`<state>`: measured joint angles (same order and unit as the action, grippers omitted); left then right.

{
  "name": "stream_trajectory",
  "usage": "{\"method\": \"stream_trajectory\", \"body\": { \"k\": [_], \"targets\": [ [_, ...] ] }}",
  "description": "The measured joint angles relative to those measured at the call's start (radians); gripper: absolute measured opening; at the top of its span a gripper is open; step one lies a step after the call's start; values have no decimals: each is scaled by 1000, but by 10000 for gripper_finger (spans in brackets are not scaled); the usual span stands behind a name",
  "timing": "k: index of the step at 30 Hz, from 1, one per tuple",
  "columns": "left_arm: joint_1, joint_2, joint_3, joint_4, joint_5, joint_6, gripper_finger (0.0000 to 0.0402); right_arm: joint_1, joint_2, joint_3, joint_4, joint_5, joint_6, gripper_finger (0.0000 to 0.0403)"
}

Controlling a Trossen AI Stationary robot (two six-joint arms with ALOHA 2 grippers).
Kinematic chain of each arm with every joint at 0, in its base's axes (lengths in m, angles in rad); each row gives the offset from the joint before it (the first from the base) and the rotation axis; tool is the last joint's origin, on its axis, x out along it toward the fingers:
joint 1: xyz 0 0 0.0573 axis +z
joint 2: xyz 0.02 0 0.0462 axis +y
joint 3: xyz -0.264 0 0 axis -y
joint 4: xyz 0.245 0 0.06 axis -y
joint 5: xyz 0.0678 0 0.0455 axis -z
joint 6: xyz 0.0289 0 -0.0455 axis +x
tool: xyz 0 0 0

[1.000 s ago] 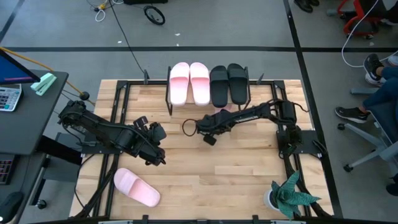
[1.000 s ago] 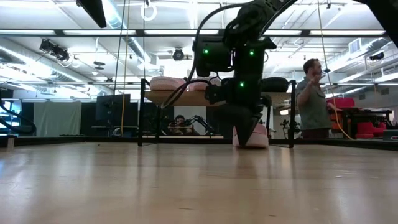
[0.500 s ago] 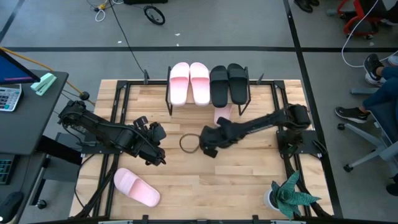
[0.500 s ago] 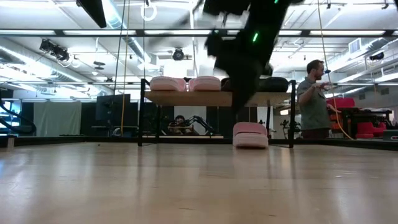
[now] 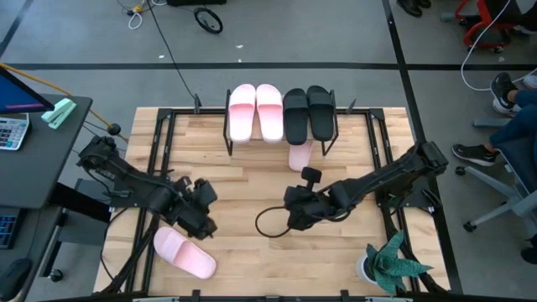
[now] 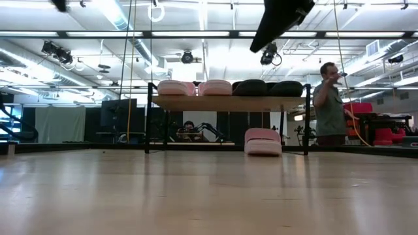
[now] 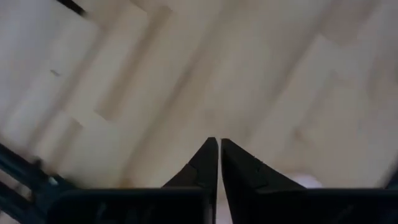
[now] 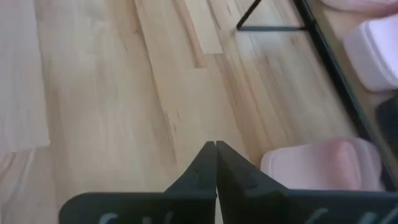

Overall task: Pick and place slides into the shelf
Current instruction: Put the pink slide under the shelf

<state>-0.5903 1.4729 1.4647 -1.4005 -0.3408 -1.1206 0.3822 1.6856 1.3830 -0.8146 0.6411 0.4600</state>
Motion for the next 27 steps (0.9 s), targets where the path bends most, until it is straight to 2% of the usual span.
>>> {"method": "stream_trajectory", "body": {
  "k": [3, 6, 14, 17, 21, 27],
  "targets": [
    [-44, 30, 0, 19, 69, -73, 40, 8, -13, 0, 0, 11, -35, 3],
    [-98, 80, 1, 35, 95, -194, 56, 8, -13, 0, -10, 13, -64, 3],
    [-200, 315, 0, 39, 145, -307, 114, 7, -12, 0, -54, 13, -146, 4],
    [-200, 383, 0, 34, 271, -386, 137, 7, -12, 0, -56, 13, -149, 4],
    [-199, 446, 0, 19, 460, -385, 167, 7, -12, 0, -70, 13, -150, 4],
    [-198, 480, 0, -95, 490, -497, 189, 7, -12, 0, -83, 13, -175, 5]
  ]
}}
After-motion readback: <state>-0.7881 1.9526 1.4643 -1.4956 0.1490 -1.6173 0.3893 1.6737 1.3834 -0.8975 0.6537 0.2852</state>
